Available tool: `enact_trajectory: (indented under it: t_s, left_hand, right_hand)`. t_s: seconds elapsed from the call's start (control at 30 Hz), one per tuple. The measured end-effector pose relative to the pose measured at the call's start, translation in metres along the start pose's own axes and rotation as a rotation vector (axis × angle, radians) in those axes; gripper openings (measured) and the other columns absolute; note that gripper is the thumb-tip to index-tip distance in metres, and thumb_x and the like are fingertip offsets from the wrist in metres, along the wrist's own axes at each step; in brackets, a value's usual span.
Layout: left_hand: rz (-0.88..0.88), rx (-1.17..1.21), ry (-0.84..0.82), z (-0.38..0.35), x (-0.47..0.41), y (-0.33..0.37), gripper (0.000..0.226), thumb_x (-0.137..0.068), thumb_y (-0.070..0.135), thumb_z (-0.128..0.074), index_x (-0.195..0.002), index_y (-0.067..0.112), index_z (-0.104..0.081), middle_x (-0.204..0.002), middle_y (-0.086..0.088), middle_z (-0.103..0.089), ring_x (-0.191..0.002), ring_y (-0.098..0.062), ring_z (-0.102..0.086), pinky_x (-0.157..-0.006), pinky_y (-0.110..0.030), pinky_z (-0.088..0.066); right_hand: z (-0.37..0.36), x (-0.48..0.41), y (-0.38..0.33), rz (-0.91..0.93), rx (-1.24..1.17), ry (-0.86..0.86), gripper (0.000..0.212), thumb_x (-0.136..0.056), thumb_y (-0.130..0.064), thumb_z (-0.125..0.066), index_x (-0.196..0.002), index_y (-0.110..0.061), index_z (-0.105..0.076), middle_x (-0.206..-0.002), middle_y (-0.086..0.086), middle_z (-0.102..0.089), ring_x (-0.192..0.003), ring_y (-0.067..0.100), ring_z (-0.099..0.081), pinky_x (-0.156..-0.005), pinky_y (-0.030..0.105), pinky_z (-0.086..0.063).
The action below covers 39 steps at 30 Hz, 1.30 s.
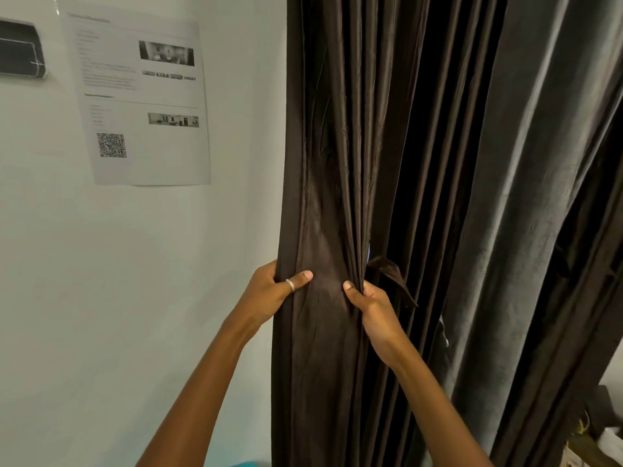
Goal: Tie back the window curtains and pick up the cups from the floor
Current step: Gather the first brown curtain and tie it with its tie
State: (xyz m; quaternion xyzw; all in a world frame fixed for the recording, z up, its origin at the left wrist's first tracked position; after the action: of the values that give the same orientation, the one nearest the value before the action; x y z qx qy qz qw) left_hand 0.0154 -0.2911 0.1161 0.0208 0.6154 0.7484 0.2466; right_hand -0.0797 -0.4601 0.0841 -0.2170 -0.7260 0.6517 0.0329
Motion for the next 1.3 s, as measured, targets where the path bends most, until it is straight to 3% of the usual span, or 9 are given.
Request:
enact_trajectory:
  t_s: [0.17,0.33,0.4,0.57,0.67,0.83,0.9,1.1,1.3]
  left_hand:
    - [-0.181,-0.178,0.111,0.000,0.006,0.013,0.038,-0.089,0.041,-0.069,-0.121,0.021,-0.063,-0.107,0.012,-0.063,-0.093,-0.007,-0.062,-0.081,-0.012,-0.050]
    - [-0.344,-0.327,0.177,-0.005,0.011,0.024,0.027,-0.090,0.039,-0.069,-0.110,0.020,-0.067,-0.094,0.009,-0.070,-0.084,-0.010,-0.067,-0.075,-0.021,-0.057]
    - [-0.366,-0.361,0.194,-0.008,0.014,0.026,0.025,-0.092,0.036,-0.067,-0.111,0.020,-0.066,-0.094,0.008,-0.070,-0.081,-0.010,-0.066,-0.076,-0.026,-0.059]
    - [-0.341,-0.479,0.206,-0.014,0.012,0.026,0.021,-0.092,0.037,-0.065,-0.098,0.016,-0.065,-0.087,0.001,-0.067,-0.072,-0.014,-0.063,-0.071,-0.033,-0.060]
    - [-0.362,-0.462,0.120,-0.020,0.012,0.030,0.018,-0.092,0.033,-0.063,-0.091,0.015,-0.063,-0.084,0.001,-0.065,-0.071,-0.014,-0.062,-0.070,-0.038,-0.059]
    - [-0.177,-0.121,-0.042,-0.023,0.011,0.019,0.045,-0.089,0.038,-0.046,-0.100,-0.001,-0.065,-0.096,-0.017,-0.069,-0.089,-0.031,-0.066,-0.085,-0.049,-0.056]
    - [-0.144,0.010,-0.087,-0.024,0.013,0.018,0.047,-0.096,0.047,-0.047,-0.094,0.005,-0.068,-0.094,-0.012,-0.070,-0.089,-0.024,-0.066,-0.085,-0.036,-0.056]
    - [-0.250,-0.172,-0.008,-0.018,0.012,0.028,0.039,-0.090,0.057,-0.061,-0.097,0.020,-0.072,-0.085,0.003,-0.074,-0.078,-0.010,-0.070,-0.073,-0.026,-0.060]
    - [-0.203,-0.059,-0.151,-0.016,0.014,0.027,0.018,-0.101,0.035,-0.052,-0.112,0.027,-0.065,-0.097,0.017,-0.069,-0.093,-0.001,-0.067,-0.083,-0.013,-0.052]
  right_hand:
    - [0.007,0.006,-0.010,0.252,0.636,0.311,0.033,-0.104,-0.030,-0.051,-0.076,-0.013,-0.054,-0.062,0.004,-0.056,-0.052,0.011,-0.053,-0.053,0.031,-0.046]
    - [-0.014,0.027,-0.026,0.527,1.159,0.521,0.006,-0.098,-0.013,-0.057,-0.099,-0.013,-0.063,-0.070,-0.003,-0.059,-0.047,0.008,-0.054,-0.042,0.027,-0.049]
    - [-0.022,0.031,-0.024,0.499,1.217,0.543,0.020,-0.094,-0.007,-0.060,-0.113,-0.006,-0.064,-0.074,0.002,-0.063,-0.049,0.014,-0.059,-0.041,0.029,-0.050]
    - [-0.051,0.042,-0.021,0.511,1.205,0.492,0.054,-0.094,-0.010,-0.060,-0.144,0.005,-0.045,-0.093,0.013,-0.073,-0.063,0.020,-0.070,-0.051,0.027,-0.054]
    - [-0.066,0.041,-0.015,0.434,1.164,0.437,0.071,-0.098,-0.018,-0.053,-0.157,0.000,-0.018,-0.137,0.016,-0.061,-0.101,0.027,-0.072,-0.074,0.035,-0.059]
    - [-0.074,0.034,-0.008,0.334,1.074,0.323,0.086,-0.099,-0.024,-0.052,-0.159,-0.008,0.008,-0.167,0.016,-0.013,-0.149,0.029,-0.033,-0.108,0.043,-0.048]
    - [-0.076,0.033,-0.006,0.310,1.089,0.286,0.086,-0.100,-0.027,-0.047,-0.158,-0.009,0.015,-0.168,0.014,0.004,-0.156,0.028,-0.008,-0.120,0.045,-0.034]
    - [-0.078,0.035,-0.004,0.326,1.082,0.142,0.080,-0.099,-0.035,-0.041,-0.160,-0.017,0.007,-0.169,0.007,0.006,-0.156,0.020,0.005,-0.125,0.054,-0.012]
    - [-0.034,0.023,-0.019,0.262,0.377,0.140,0.067,-0.096,-0.017,-0.051,-0.157,-0.023,-0.024,-0.160,-0.004,-0.033,-0.141,0.004,-0.034,-0.118,0.030,-0.031]
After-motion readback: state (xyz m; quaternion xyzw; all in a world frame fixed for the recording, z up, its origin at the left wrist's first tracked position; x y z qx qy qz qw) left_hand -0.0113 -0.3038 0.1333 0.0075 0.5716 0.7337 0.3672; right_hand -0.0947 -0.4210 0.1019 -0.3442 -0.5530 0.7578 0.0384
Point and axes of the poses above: each hand's wrist, its own x-axis away from the middle knuckle, its own z-axis out of the back of the hand, y = z × x, the point moved 7 cm from there along -x, towards the middle knuckle
